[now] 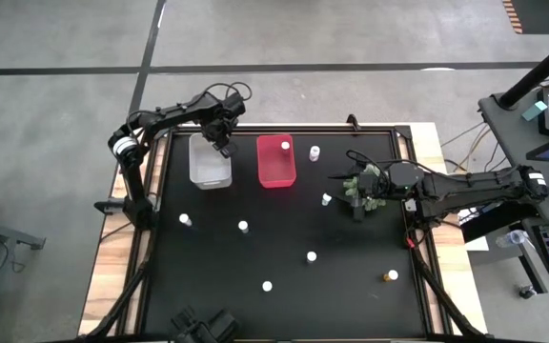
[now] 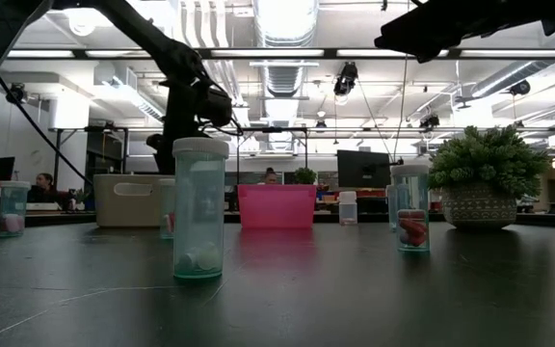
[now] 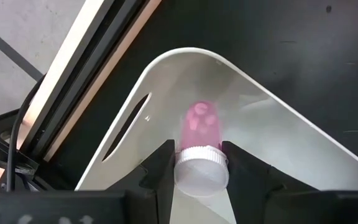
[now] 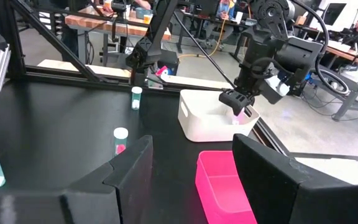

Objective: Pick and place medicine bottles into bin by pill shape (circle, oval)
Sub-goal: Put the pink tablet bottle into the white bin

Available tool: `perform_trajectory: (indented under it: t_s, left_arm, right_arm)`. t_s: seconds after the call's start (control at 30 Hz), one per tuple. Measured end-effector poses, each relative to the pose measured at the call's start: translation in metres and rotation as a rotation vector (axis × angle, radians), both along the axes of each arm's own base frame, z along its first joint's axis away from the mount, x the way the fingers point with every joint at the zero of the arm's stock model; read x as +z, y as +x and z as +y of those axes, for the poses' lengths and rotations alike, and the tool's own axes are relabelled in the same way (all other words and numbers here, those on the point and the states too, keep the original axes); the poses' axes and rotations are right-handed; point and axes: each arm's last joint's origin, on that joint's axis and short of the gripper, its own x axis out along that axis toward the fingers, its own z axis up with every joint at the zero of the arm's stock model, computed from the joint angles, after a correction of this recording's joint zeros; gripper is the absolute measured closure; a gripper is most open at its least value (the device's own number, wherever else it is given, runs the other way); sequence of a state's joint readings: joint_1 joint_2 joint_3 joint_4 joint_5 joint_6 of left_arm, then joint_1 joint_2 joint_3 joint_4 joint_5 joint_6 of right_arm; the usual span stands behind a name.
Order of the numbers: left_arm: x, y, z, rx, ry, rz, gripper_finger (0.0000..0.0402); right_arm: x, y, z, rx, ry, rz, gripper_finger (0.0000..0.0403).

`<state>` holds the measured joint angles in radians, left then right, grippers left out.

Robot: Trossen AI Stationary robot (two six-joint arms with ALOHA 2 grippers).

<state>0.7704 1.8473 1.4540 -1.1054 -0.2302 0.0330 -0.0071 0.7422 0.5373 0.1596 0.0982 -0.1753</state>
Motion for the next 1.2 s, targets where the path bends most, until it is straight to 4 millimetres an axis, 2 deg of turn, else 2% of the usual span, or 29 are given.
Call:
perform_trajectory:
  t_s: [1.0, 1.2]
  left_arm:
    - [-0.0003, 0.0019, 0.0002, -0.003, -0.02, -0.041, 0.0296]
    - [-0.0003, 0.0019, 0.0, -0.004, -0.021, -0.04, 0.0262]
  right_arm:
    - [0.0, 0.0, 0.0, 0.0, 0.0, 0.0, 0.0188]
    - [0.0, 0.0, 0.0, 0.0, 0.0, 0.0, 0.0188]
